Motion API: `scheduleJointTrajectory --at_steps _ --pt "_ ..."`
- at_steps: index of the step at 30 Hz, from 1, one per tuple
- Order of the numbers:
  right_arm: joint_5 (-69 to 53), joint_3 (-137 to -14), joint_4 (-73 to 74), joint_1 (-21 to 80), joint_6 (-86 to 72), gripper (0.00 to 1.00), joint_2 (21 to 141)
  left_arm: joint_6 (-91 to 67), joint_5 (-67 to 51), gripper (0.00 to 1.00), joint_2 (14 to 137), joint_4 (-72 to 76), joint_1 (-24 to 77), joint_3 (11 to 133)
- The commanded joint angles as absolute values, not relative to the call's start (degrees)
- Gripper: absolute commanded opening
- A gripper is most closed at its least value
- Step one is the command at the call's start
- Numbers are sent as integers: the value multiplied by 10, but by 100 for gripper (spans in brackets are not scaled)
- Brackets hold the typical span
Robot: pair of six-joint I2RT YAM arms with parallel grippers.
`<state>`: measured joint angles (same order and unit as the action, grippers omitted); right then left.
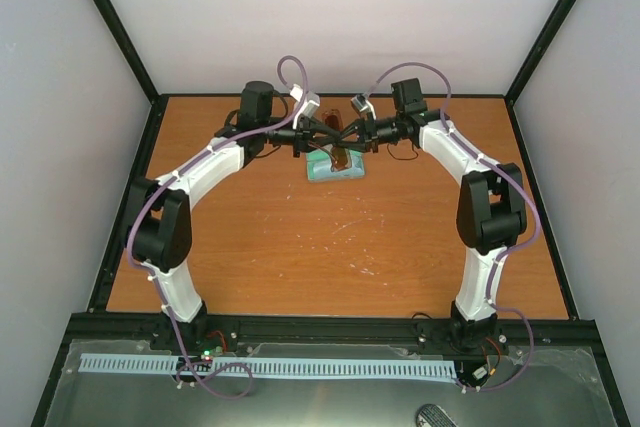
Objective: Organize the sunglasses
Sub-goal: Fold the sunglasses.
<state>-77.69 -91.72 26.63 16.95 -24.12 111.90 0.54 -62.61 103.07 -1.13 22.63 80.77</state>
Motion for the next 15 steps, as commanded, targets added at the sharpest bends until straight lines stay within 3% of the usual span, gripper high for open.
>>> scheduleJointTrajectory --at_steps 1,6,11,15 --pt "-810 -920 224 173 -268 3 1073 25 -583 6 1030 -12 232 772" --pt "-780 -893 264 160 -237 3 1069 51 -514 9 1020 -34 219 809" --pt "-748 -853 232 120 -264 3 1071 36 -497 18 1002 -45 151 863" --pt "-721 -884 217 96 -289 3 1096 93 -474 16 957 -82 129 829"
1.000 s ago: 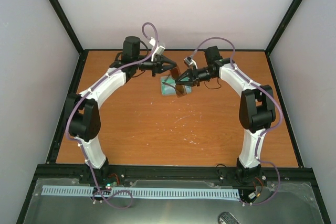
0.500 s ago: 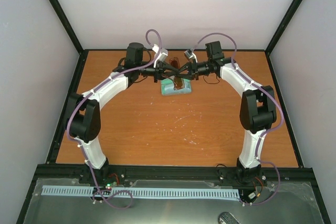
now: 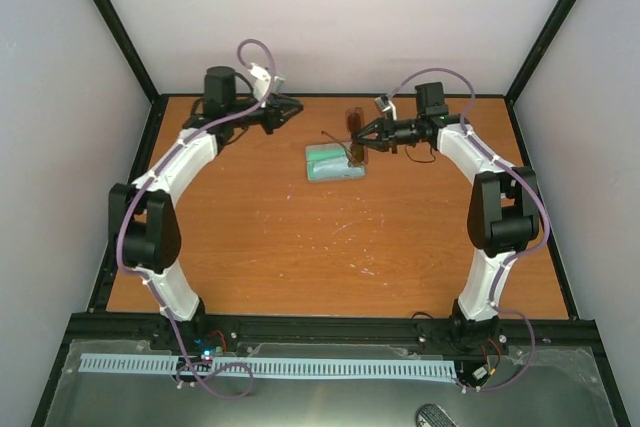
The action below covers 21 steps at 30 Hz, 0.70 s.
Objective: Organize the sunglasses
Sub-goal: Fold the sunglasses.
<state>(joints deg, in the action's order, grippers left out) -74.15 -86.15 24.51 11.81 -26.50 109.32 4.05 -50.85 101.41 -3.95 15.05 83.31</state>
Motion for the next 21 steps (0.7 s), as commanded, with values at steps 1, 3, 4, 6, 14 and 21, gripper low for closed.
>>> scheduleJointTrajectory --at_steps 1,3,4,6,14,21 --pt "-712 -903 221 95 -290 3 1107 109 -479 14 942 -87 128 813" --pt "-692 -932 232 96 -291 3 1126 114 -517 10 905 -97 130 774" --pt "-682 -941 232 96 -297 3 1134 114 -527 8 891 -107 136 755" --pt "-666 -950 225 96 -308 3 1145 121 -530 7 859 -117 156 721" --pt "-639 -956 231 122 -305 3 1148 104 -544 7 810 -97 269 638" --pt "-659 -914 233 157 -287 3 1110 86 -535 9 858 -33 289 657"
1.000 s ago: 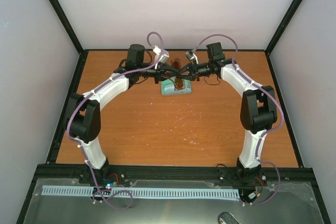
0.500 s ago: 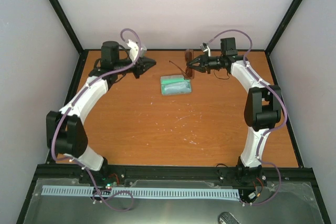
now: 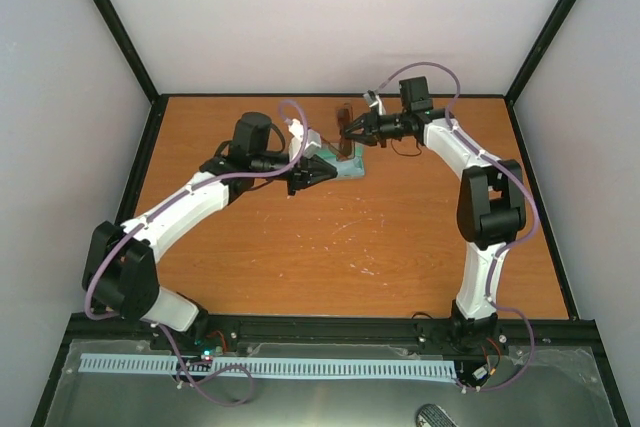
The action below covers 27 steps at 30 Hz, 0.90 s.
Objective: Organize the sunglasses
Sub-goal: Fold the sunglasses.
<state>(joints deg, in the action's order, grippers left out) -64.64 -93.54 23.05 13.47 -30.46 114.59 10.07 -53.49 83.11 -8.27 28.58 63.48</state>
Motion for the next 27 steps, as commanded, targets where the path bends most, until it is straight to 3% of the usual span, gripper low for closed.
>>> scheduleJointTrajectory --at_steps 1,19,27 --pt "-660 -904 232 161 -286 3 1103 87 -528 9 866 -26 289 661" --pt "-686 -843 371 184 -164 3 1021 112 -495 9 967 2 260 730" --pt "-579 -760 251 163 -285 3 992 173 -424 10 954 -62 171 819"
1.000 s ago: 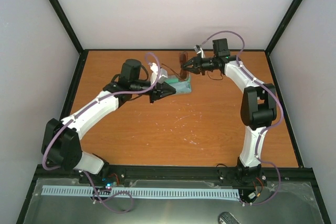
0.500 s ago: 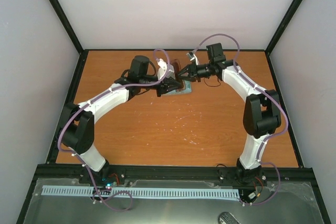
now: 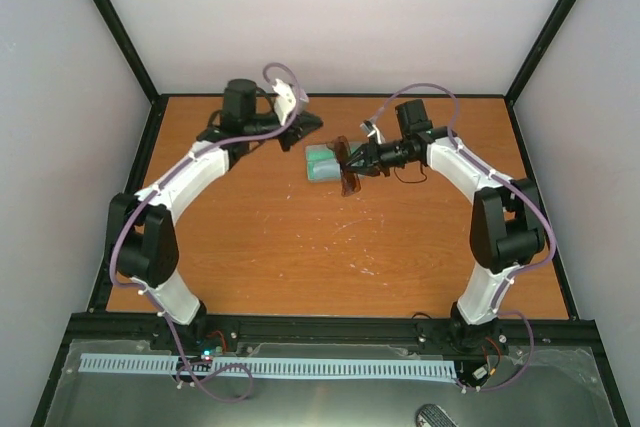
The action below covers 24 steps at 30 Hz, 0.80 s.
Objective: Organize the sunglasses
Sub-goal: Fold the sunglasses, then place the sunglasses in the sunglasses case.
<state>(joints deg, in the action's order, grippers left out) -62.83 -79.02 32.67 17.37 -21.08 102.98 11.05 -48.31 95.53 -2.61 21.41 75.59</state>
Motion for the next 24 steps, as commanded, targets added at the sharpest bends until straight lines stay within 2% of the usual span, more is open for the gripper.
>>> scheduleJointTrajectory --at_steps 1,4,9,15,24 --pt "-567 -743 214 162 -316 3 983 205 -407 8 973 -81 161 833" --pt "-493 -688 102 162 -416 3 949 302 -380 1 1054 -173 132 892" --pt "-362 -562 -33 163 -565 3 877 374 -355 0 1168 -231 113 953" --pt "-281 -528 -21 163 -566 3 833 386 -365 1 1274 -306 113 1035" --pt "-226 -519 -48 164 -585 3 863 346 -392 5 1331 -314 116 1103"
